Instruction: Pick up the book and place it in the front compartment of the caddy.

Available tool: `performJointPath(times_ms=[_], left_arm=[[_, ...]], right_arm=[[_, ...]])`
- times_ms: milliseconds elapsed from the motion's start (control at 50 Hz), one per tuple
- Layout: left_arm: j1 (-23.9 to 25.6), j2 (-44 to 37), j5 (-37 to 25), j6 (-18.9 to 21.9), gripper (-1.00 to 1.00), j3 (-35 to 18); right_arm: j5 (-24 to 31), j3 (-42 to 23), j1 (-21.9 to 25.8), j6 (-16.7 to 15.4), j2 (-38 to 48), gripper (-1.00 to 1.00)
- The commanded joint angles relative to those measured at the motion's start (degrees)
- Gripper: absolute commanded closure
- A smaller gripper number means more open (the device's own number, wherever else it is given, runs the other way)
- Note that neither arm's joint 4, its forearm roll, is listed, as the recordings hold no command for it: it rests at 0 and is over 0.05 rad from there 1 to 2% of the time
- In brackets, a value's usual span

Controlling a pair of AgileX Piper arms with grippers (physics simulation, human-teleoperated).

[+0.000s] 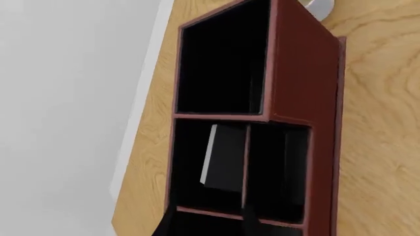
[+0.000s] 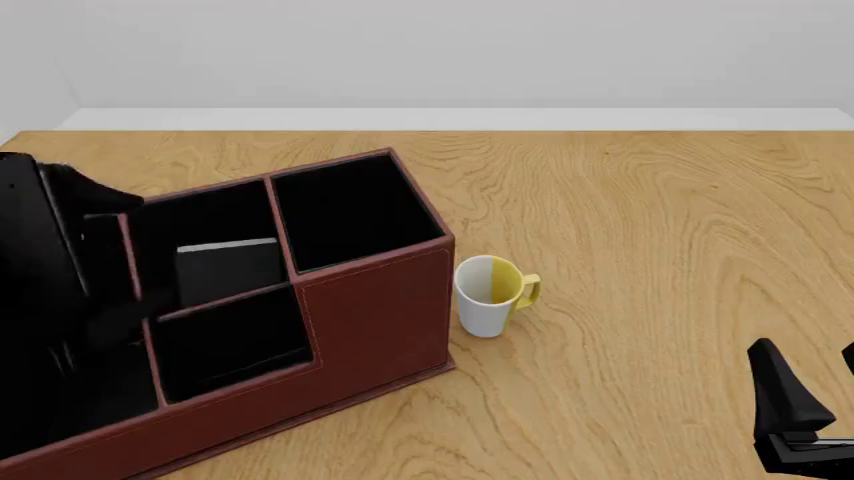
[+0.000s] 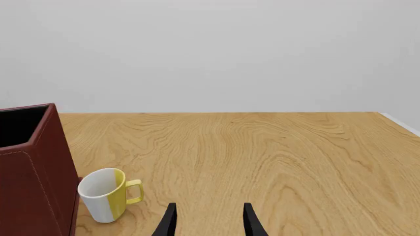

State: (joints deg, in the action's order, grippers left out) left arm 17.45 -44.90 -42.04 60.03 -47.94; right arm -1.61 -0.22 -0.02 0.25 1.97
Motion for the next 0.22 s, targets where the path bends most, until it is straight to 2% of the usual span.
performJointPath(times_ms=[20,120,160,180,200,220], left_arm=[[5.86,15.51,-10.09,-2.17,-1.0,-0.53],[6.99,23.42,-11.56,0.28,-1.0,3.8],[8.72,25.22,-12.34,-1.63,-1.0,3.22],[9.26,26.32,-12.56,-1.7,-1.0,3.59],[9.41,29.11,-12.36,0.17,-1.0,5.6],[10.03,30.16,-12.43,-0.21,-1.0,5.98]], right_arm=[[0.0,0.0,0.01,0.0,0.0,-1.0],[0.0,0.0,0.0,-0.02,0.01,-1.0],[-0.01,0.0,0.0,0.0,0.01,-1.0],[0.0,0.0,0.0,0.01,0.01,-1.0],[-0.01,0.0,0.01,0.01,0.02,-1.0],[0.0,0.0,0.01,0.0,-0.01,-1.0]])
